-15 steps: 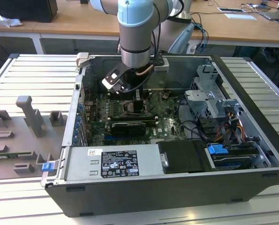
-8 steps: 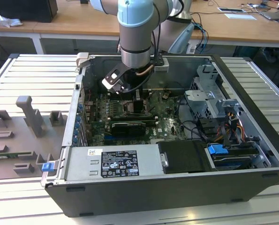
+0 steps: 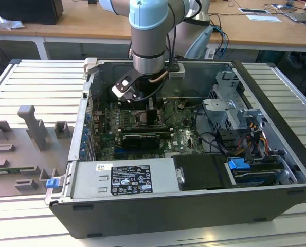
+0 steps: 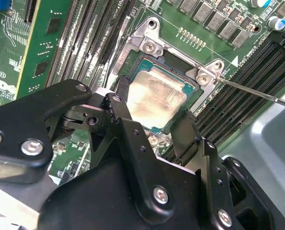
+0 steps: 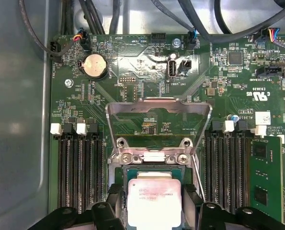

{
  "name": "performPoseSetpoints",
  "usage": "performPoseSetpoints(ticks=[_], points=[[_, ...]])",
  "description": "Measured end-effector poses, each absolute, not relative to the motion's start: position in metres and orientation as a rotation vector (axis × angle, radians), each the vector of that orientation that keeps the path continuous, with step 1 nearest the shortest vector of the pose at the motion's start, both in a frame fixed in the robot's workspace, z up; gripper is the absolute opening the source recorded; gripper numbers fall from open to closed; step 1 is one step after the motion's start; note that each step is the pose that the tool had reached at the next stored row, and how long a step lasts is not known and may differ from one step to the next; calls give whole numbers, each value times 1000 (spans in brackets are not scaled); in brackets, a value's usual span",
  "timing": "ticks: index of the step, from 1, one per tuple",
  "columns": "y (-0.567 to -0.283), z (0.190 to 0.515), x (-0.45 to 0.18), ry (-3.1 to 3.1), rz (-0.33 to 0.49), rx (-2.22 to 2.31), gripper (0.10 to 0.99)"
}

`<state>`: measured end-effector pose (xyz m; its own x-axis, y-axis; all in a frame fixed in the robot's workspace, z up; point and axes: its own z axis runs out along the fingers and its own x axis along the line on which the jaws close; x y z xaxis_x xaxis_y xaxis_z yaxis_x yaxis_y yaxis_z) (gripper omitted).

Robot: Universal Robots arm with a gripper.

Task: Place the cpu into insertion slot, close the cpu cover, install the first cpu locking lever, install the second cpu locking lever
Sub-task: 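Place the cpu into insertion slot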

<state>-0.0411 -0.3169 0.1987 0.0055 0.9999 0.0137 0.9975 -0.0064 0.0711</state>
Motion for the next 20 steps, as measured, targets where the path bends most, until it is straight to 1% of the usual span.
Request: performPoseSetpoints(ticks=[3, 12, 14, 19, 20], points=[[-317, 199, -41, 2185, 92, 2198, 616], [-317, 216, -41, 2185, 92, 2199, 616], [-317, 219, -41, 2186, 92, 2199, 600], [-318, 221, -41, 2186, 91, 2199, 294], [-319, 221, -41, 2186, 91, 2199, 294]])
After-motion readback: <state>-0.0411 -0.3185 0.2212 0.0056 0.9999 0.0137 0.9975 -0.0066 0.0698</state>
